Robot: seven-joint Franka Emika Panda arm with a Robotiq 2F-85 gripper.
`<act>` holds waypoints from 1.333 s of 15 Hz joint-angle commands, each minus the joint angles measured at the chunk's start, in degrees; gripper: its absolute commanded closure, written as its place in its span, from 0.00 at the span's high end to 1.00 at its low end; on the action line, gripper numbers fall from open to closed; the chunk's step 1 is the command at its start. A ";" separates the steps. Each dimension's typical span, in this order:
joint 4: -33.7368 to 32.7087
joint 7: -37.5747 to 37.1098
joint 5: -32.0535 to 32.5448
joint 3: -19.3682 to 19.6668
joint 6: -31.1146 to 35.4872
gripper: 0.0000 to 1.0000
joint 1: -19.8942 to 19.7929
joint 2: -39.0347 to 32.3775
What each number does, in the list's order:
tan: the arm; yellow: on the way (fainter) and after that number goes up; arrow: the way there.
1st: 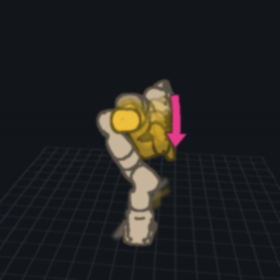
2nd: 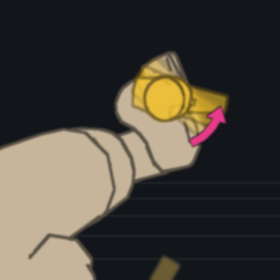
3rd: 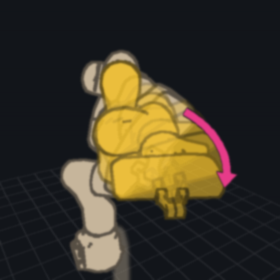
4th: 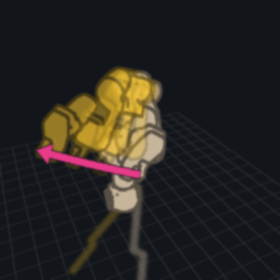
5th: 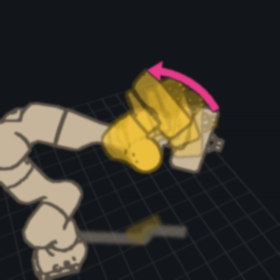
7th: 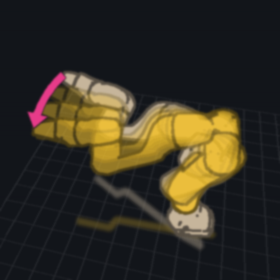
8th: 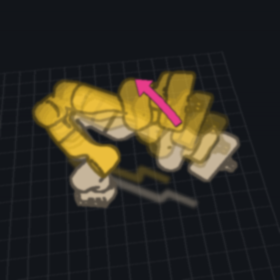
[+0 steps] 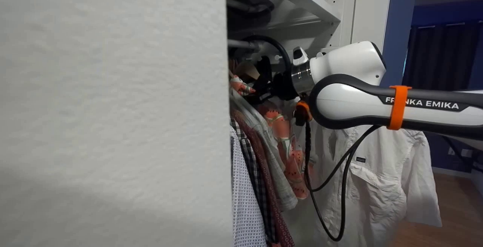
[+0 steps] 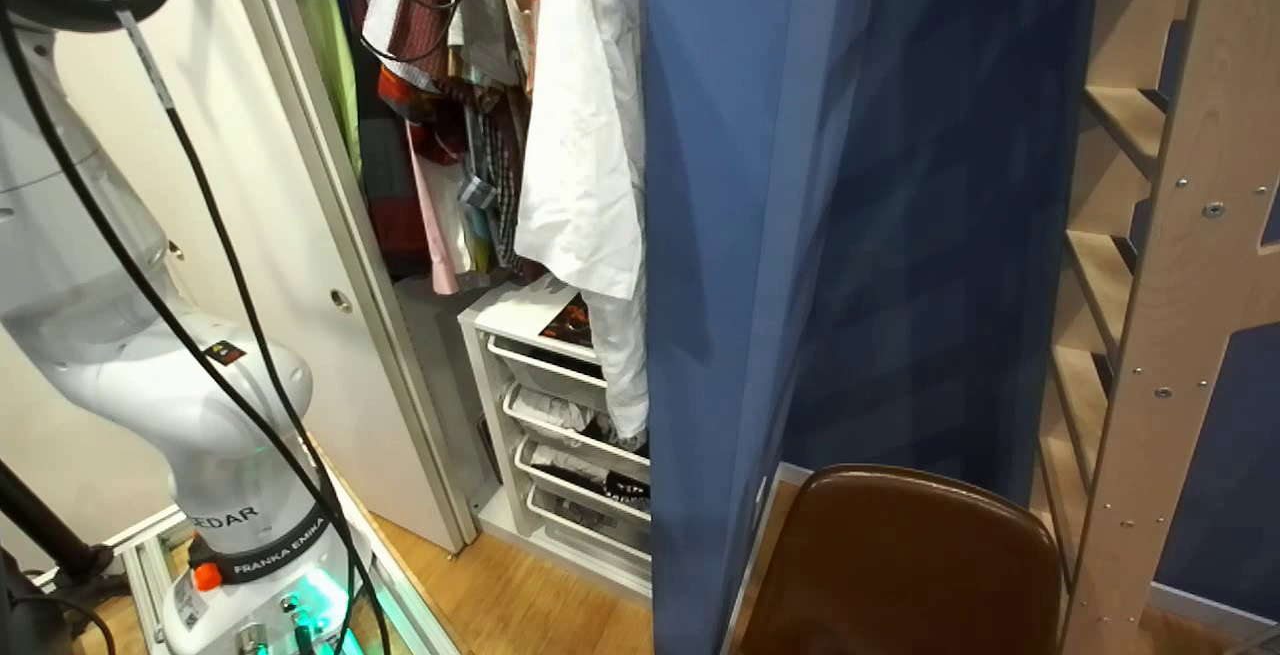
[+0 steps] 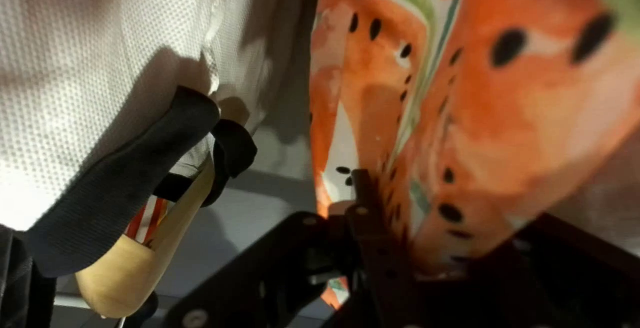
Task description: Hang two shirts on the first and second hooks, respectively
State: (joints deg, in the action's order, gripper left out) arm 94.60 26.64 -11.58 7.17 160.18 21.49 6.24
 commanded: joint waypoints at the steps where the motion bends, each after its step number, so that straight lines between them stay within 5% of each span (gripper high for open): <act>1: -1.37 3.99 -6.90 0.60 1.79 0.00 1.65 0.11; 10: 0.48 11.92 -17.04 0.40 5.64 0.02 2.53 3.14; 20: 11.30 0.89 -6.52 -2.81 1.95 0.02 -2.90 13.68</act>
State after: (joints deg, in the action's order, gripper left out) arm 101.17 31.92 -21.60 6.46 163.74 21.09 14.35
